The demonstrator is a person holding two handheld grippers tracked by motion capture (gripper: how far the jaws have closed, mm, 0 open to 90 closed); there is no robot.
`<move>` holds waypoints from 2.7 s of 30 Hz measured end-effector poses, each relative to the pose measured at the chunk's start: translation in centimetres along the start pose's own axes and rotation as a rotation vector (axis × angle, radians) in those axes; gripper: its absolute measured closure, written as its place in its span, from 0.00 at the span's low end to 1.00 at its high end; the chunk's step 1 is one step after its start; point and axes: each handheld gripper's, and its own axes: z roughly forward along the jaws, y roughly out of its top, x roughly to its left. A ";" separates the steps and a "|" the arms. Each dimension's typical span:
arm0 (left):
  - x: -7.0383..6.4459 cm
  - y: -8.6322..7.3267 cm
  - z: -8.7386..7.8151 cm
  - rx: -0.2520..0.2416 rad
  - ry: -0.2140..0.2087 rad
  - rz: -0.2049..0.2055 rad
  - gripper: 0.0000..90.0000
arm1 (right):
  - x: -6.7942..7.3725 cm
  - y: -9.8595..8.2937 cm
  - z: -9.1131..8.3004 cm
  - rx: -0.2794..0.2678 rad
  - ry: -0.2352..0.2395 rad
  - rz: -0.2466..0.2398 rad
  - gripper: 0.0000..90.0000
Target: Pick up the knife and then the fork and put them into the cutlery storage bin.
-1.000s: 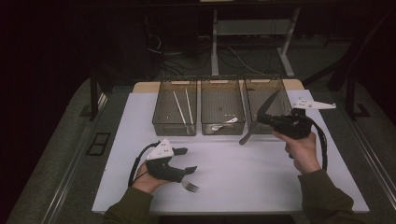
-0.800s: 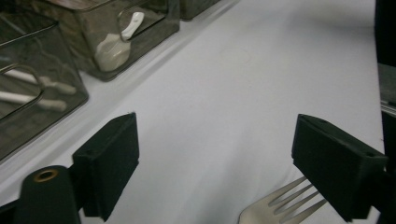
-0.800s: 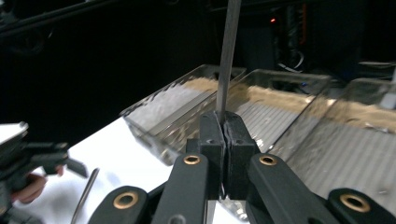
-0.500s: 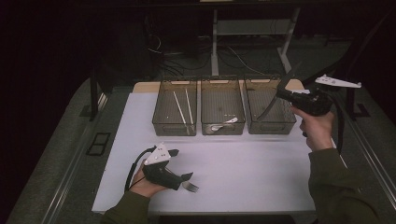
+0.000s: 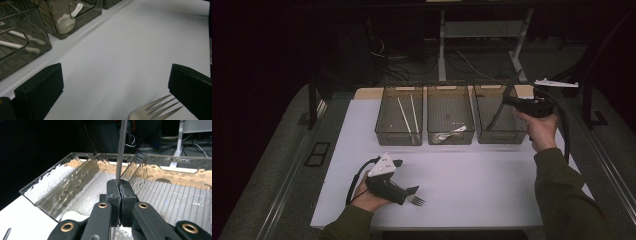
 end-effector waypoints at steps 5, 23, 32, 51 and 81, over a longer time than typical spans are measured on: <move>0.0 0.0 0.0 0.004 -0.005 -0.004 0.00 | -0.2 -0.3 0.8 0.034 -0.021 0.000 0.98; 0.1 0.1 -0.1 -0.006 -0.015 -0.012 0.00 | -2.2 -0.1 -1.6 0.127 -0.165 -0.075 0.98; 0.1 0.1 -0.1 -0.004 -0.018 -0.018 0.00 | -3.0 -0.1 -2.2 0.235 -0.236 -0.146 0.98; 0.2 0.1 -0.3 -0.012 -0.022 -0.015 0.00 | -1.7 -0.1 6.2 0.349 -0.251 -0.195 0.98; 0.2 0.2 -0.3 -0.016 -0.017 -0.015 0.00 | -1.6 -0.6 6.9 0.337 -0.176 -0.119 0.68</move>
